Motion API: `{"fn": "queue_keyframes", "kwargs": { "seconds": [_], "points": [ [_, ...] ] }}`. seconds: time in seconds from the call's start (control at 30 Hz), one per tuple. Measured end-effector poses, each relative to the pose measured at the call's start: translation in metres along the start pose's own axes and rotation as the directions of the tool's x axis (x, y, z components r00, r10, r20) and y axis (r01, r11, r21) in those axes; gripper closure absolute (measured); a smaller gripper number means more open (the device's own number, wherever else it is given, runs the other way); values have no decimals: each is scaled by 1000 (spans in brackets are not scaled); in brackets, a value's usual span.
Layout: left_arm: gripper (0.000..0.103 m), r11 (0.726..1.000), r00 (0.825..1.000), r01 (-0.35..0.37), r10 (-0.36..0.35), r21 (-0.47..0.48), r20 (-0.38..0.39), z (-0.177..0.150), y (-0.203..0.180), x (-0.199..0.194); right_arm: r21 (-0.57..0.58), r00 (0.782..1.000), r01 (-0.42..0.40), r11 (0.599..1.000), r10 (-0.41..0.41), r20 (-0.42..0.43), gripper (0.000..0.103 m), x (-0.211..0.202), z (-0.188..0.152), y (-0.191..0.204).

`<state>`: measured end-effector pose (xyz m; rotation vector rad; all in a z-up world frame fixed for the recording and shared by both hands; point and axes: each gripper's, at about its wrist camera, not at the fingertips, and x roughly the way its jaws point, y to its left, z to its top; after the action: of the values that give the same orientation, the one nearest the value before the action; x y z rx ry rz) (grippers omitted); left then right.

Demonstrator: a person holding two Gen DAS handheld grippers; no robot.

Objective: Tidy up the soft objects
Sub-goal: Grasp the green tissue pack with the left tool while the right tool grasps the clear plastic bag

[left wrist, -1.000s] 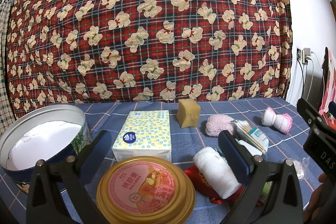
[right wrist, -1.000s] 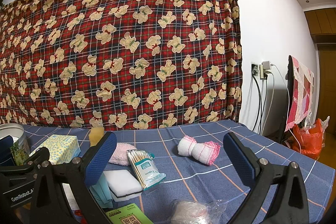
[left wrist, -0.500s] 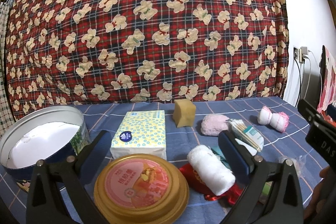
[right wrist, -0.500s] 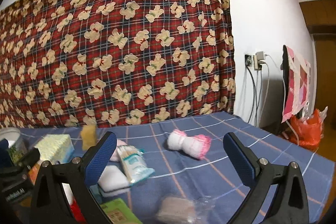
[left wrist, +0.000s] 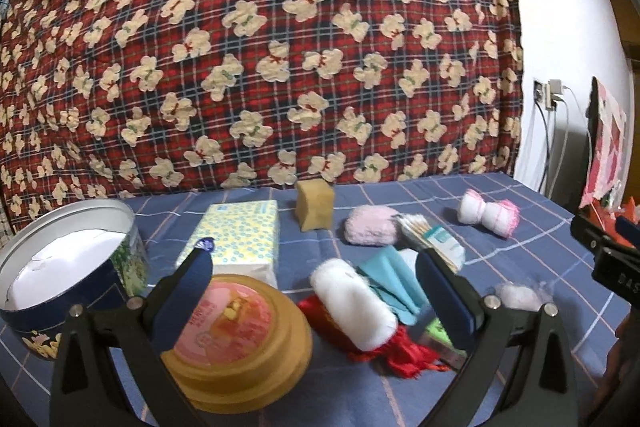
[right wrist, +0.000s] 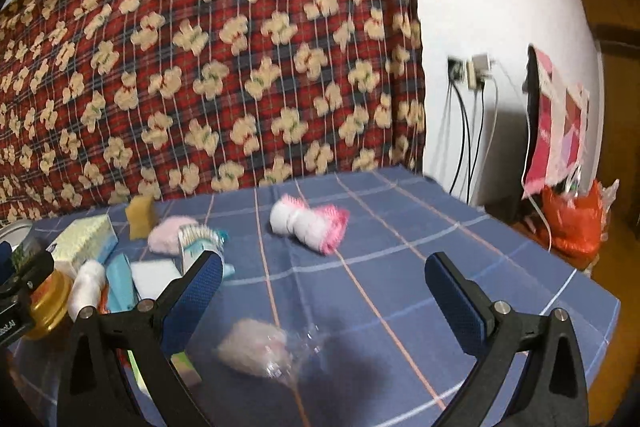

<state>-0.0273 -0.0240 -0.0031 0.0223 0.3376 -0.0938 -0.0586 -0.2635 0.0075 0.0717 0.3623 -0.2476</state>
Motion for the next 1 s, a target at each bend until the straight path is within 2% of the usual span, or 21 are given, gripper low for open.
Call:
{"fn": "queue_keyframes", "kwargs": {
  "seconds": [0.1, 0.17, 0.23, 0.37, 0.47, 0.53, 0.67, 0.7, 0.73, 0.8, 0.9, 1.0],
  "points": [
    [0, 999, 999, 37, -37, 4, -31, -2, -7, -3, -27, 993, -55, 998, 52, -109, 1, 12, -4, 0],
    [0, 997, 996, 73, -72, 10, -52, -3, -13, -5, -46, 980, -107, 993, 97, -175, 1, 21, -6, 4],
    [0, 995, 993, 97, -95, 22, -76, -6, -20, -7, -77, 967, -125, 989, 104, -232, 1, 32, -10, 11],
    [0, 985, 973, 172, -168, 11, -159, -12, -29, -9, -94, 927, -155, 983, 112, -359, 1, 58, -20, 19],
    [0, 979, 962, 205, -201, 2, -185, -16, -31, -13, -99, 890, -181, 978, 120, -439, 8, 74, -25, 24],
    [0, 978, 962, 207, -201, 14, -184, -17, -35, -16, -93, 864, -208, 974, 138, -484, 14, 82, -29, 26],
    [0, 972, 955, 234, -224, 34, -193, -18, -43, -18, -56, 838, -259, 964, 195, -510, 24, 85, -31, 23],
    [0, 969, 953, 243, -232, 34, -197, -17, -44, -17, -58, 837, -264, 963, 199, -509, 29, 84, -31, 22],
    [0, 967, 950, 251, -240, 32, -199, -17, -45, -18, -64, 838, -272, 960, 203, -507, 41, 82, -31, 22],
    [0, 965, 946, 260, -250, 24, -208, -17, -45, -16, -48, 833, -297, 954, 234, -502, 53, 78, -30, 20],
    [0, 962, 936, 274, -266, 2, -229, -17, -46, -11, -23, 836, -290, 957, 242, -493, 58, 75, -31, 13],
    [1, 957, 928, 289, -281, -3, -246, -18, -51, -7, -5, 852, -277, 961, 243, -463, 61, 68, -32, 5]
  ]
}}
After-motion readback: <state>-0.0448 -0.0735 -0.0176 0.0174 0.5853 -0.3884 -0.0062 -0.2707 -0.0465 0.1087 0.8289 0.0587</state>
